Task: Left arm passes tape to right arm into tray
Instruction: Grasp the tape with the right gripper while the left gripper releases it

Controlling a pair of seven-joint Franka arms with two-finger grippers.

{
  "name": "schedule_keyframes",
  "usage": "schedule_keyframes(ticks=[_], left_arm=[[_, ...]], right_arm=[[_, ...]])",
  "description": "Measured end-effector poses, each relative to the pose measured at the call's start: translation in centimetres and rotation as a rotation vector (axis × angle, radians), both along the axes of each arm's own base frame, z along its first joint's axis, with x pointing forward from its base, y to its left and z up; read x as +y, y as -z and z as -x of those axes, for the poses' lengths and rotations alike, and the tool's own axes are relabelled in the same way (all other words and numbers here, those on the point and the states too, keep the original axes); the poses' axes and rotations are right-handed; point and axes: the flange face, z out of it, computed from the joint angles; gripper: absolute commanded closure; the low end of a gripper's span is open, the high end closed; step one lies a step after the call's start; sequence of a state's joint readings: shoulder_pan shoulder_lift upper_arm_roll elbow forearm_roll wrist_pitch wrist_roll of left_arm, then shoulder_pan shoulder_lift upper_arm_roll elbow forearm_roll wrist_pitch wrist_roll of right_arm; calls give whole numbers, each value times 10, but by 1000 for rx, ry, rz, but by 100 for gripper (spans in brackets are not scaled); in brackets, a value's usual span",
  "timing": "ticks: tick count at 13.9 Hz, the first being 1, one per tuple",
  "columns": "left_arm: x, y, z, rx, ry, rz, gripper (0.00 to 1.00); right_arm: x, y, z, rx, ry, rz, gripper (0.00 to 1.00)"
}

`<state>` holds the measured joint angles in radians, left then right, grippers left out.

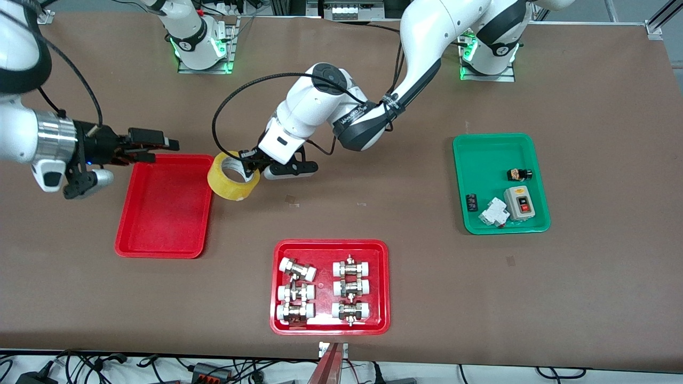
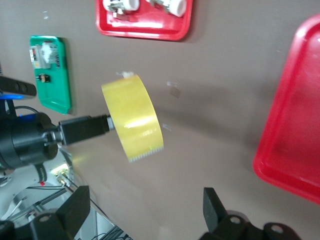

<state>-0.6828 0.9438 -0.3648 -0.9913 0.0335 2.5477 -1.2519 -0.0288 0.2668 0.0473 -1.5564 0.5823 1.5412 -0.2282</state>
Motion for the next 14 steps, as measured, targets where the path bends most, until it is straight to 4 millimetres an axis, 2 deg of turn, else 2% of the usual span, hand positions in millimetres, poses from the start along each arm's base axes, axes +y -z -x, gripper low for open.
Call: schedule_keyframes(ticks=[3, 7, 9, 12, 14], left_arm=[[-4, -1, 5, -3, 6, 2, 99], [-5, 12, 5, -10, 6, -23, 99], [-6, 16, 5, -11, 6, -27, 99], [-6, 18, 5, -10, 5, -30, 99], [-6, 20, 5, -9, 5, -31, 99]], right_arm=[[1, 28, -12, -39, -4, -66, 0], [10, 55, -13, -67, 13, -104, 0], [21, 68, -11, -71, 17, -103, 0], [51, 90, -5, -82, 18, -94, 0], [67, 96, -2, -87, 4, -88, 0]])
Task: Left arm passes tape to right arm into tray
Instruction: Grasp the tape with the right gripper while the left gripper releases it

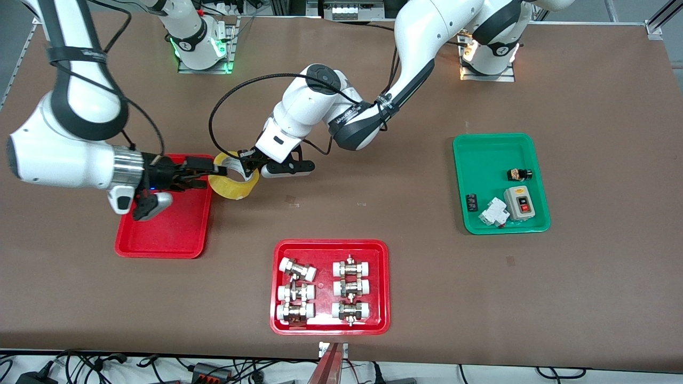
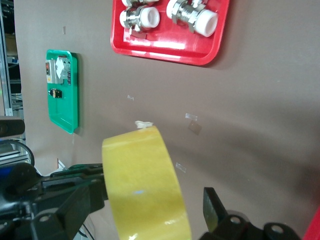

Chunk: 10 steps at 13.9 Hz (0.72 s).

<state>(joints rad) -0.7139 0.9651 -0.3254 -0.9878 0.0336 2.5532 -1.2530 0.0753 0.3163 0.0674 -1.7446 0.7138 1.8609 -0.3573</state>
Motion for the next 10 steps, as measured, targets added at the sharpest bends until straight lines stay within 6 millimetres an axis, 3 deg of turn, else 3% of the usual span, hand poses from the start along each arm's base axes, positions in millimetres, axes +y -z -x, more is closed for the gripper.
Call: schedule_keyframes(ticks=[2, 5, 9, 10], left_arm=[[0, 0, 0, 0, 0, 0, 99], [1, 0, -2, -2, -3, -1, 98], [3, -2, -4, -7, -7, 3, 96], [3, -2, -4, -7, -7, 3, 90]], right_arm=[[3, 0, 0, -8, -10, -1, 51], [-5, 0, -2, -60, -56, -13, 100], [-6, -3, -3, -90, -80, -29, 100], [-5, -4, -3, -92, -81, -29, 100]])
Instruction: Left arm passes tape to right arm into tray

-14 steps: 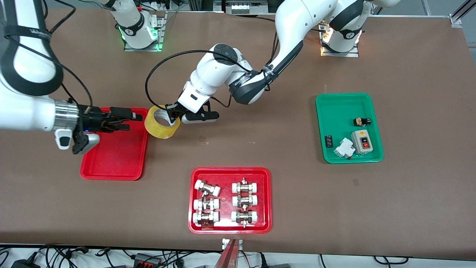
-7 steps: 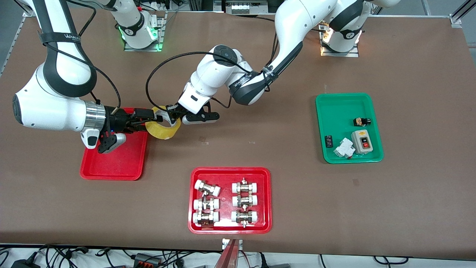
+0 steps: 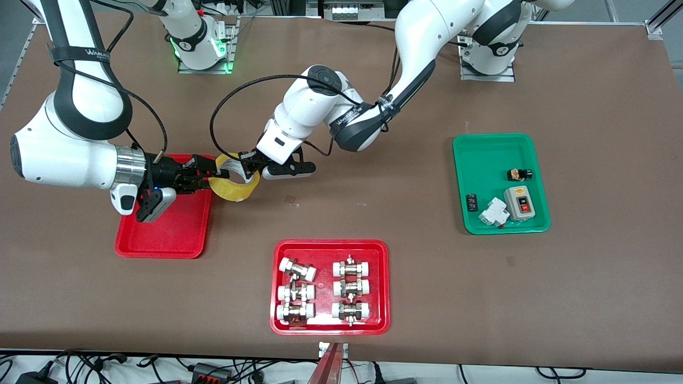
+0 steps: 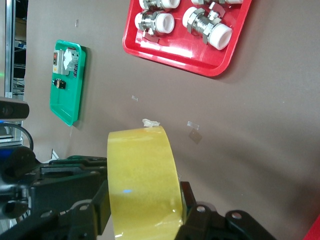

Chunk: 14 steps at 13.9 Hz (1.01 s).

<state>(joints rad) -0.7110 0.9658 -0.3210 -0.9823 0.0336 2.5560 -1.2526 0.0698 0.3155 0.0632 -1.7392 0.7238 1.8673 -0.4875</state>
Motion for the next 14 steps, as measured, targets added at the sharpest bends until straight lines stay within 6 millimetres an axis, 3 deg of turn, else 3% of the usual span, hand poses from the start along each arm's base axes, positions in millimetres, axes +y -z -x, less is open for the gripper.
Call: schedule_keyframes(ticks=[1, 2, 4, 8, 10, 12, 14], left_arm=[[0, 0, 0, 0, 0, 0, 84], [1, 0, -1, 0, -1, 0, 51], [4, -2, -5, -4, -8, 3, 0], [24, -18, -33, -30, -54, 27, 0], [52, -39, -58, -31, -88, 16, 0], [83, -55, -72, 6, -89, -49, 0], [116, -68, -76, 51, -48, -131, 0]], right_arm=[[0, 0, 0, -1, -1, 0, 100], [0, 0, 0, -3, 0, -1, 100], [1, -1, -1, -6, 2, 0, 100], [-2, -1, -2, -7, 6, 1, 100], [-6, 0, -2, -7, 11, 6, 100], [-32, 6, -5, -3, 27, 26, 100], [-84, 28, -5, 26, 28, 31, 100]])
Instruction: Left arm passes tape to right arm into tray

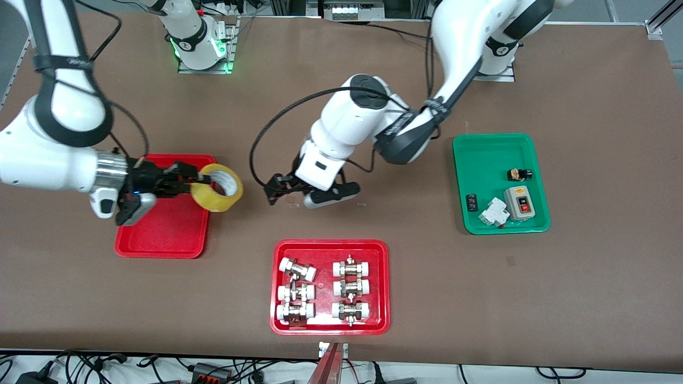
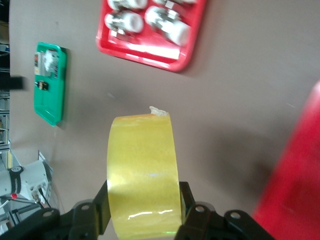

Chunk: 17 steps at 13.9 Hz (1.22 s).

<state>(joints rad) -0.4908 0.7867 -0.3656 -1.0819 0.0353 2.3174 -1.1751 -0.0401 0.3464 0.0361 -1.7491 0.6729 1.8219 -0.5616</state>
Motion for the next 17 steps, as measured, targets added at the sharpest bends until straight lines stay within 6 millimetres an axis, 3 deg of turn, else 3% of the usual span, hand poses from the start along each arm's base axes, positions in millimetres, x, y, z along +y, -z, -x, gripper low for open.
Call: schedule_keyframes(ticks=[2, 4, 7, 8, 9, 10, 11, 12, 17], left_arm=[[49, -12, -1, 58, 106, -130, 0], [110, -25, 2, 102, 225, -255, 0], [207, -40, 3, 181, 353, -386, 0], [241, -44, 0, 212, 382, -413, 0], [278, -47, -5, 241, 396, -427, 0], [313, -48, -11, 261, 399, -431, 0], [344, -43, -15, 283, 403, -433, 0], [362, -34, -13, 308, 407, -436, 0], [376, 24, 29, 270, 379, -484, 0]], right_arm=[[-56, 38, 3, 20, -11, -32, 100], [-99, 81, 8, 26, -26, -68, 100], [-139, 139, 20, 22, -61, -119, 100], [-147, 153, 23, 21, -70, -132, 95], [-151, 162, 26, 18, -80, -140, 70], [-154, 167, 27, 15, -95, -137, 31], [-155, 168, 28, 15, -113, -122, 0], [-155, 167, 27, 13, -131, -104, 0], [-152, 160, 15, -57, -259, 23, 0]])
